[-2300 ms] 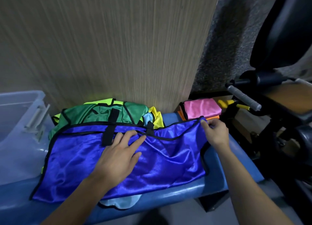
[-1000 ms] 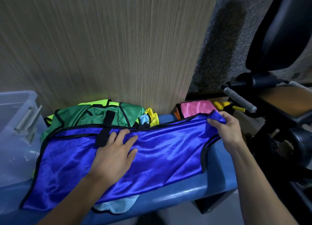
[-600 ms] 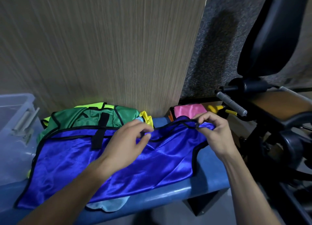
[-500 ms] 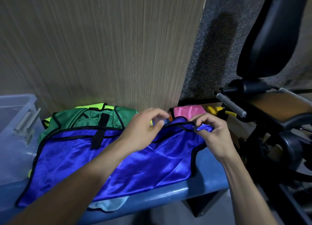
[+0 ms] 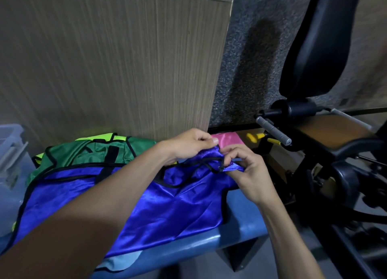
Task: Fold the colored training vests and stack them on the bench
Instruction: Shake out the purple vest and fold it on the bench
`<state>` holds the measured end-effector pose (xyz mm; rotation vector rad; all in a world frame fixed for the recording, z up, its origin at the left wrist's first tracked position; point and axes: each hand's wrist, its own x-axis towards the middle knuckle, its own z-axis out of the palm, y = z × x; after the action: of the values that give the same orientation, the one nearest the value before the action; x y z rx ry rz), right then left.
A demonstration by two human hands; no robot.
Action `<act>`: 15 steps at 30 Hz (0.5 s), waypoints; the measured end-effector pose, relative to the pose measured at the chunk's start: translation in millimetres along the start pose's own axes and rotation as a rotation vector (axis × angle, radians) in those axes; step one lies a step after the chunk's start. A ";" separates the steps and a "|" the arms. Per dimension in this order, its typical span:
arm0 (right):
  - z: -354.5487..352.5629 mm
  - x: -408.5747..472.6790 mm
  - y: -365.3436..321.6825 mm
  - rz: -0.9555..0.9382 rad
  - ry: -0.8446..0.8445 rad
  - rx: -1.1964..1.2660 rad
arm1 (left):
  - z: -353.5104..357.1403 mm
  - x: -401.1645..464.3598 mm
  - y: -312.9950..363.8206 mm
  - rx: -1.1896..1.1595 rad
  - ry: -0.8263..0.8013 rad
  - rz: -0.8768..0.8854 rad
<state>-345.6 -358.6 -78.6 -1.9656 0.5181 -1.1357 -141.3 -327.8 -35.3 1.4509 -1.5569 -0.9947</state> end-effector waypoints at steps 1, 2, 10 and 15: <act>-2.4 0.4 0.6 0.022 0.016 -0.011 | 1.2 2.3 0.8 -0.045 0.026 0.000; -5.1 0.6 2.7 0.056 0.021 -0.005 | 2.5 3.8 1.7 -0.093 0.053 -0.008; -6.0 -1.3 6.3 0.210 -0.016 0.045 | 14.7 15.1 1.3 -0.347 0.172 0.002; -10.1 -1.1 3.3 0.243 -0.004 0.004 | 18.1 24.4 -0.4 -0.305 0.340 -0.043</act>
<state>-354.7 -364.2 -79.0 -1.8433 0.7304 -0.9789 -159.0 -351.5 -42.2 1.3575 -1.0839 -0.9088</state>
